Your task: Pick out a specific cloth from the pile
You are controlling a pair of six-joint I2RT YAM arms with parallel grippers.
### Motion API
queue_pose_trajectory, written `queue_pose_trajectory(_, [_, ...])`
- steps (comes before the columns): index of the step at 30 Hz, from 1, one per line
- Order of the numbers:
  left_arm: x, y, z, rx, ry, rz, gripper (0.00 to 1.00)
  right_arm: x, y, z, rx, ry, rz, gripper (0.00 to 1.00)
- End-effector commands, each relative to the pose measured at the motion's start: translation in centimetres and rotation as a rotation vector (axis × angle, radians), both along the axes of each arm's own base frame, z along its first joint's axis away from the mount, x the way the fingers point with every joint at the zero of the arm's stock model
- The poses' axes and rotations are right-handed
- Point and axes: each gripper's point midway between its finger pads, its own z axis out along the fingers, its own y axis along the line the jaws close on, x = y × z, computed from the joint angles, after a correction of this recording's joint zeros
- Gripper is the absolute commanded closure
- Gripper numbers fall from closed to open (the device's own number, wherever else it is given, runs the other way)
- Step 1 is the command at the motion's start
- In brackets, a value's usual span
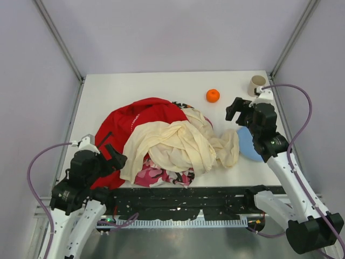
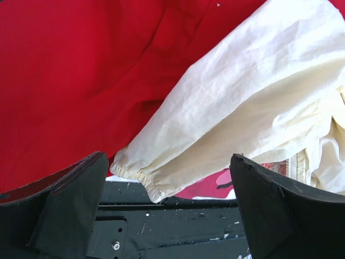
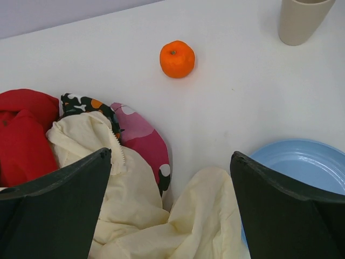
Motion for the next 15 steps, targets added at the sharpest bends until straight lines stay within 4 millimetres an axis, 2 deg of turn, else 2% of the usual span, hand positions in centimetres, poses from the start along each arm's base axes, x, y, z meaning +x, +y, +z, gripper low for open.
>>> queue_pose_trajectory(1, [-0.3, -1.4, 1.5, -0.050, -0.051, -0.082, 0.00, -1.1, 1.1, 2.7, 0.034, -0.109, 0.081, 0.05])
queue_pose_trajectory(3, [-0.1, -2.3, 3.2, -0.060, -0.103, -0.141, 0.00, -1.7, 1.7, 2.4, 0.046, -0.105, 0.120, 0.05])
queue_pose_trajectory(5, [0.4, -3.1, 5.8, -0.084, -0.176, -0.190, 0.00, -2.3, 2.1, 2.1, 0.072, -0.100, 0.135, 0.05])
queue_pose_trajectory(9, [1.1, -6.0, 10.5, -0.146, -0.312, -0.352, 0.00, -3.9, 2.9, 1.6, 0.126, -0.086, 0.181, 0.05])
queue_pose_trajectory(13, [1.9, -8.2, 12.2, -0.103, -0.331, -0.458, 0.00, -5.5, 3.0, 0.7, 0.156, -0.055, 0.187, 0.05])
queue_pose_trajectory(15, [1.4, -10.0, 12.9, -0.061, -0.358, -0.551, 0.00, -6.5, 4.0, 0.8, 0.151, -0.052, 0.270, 0.05])
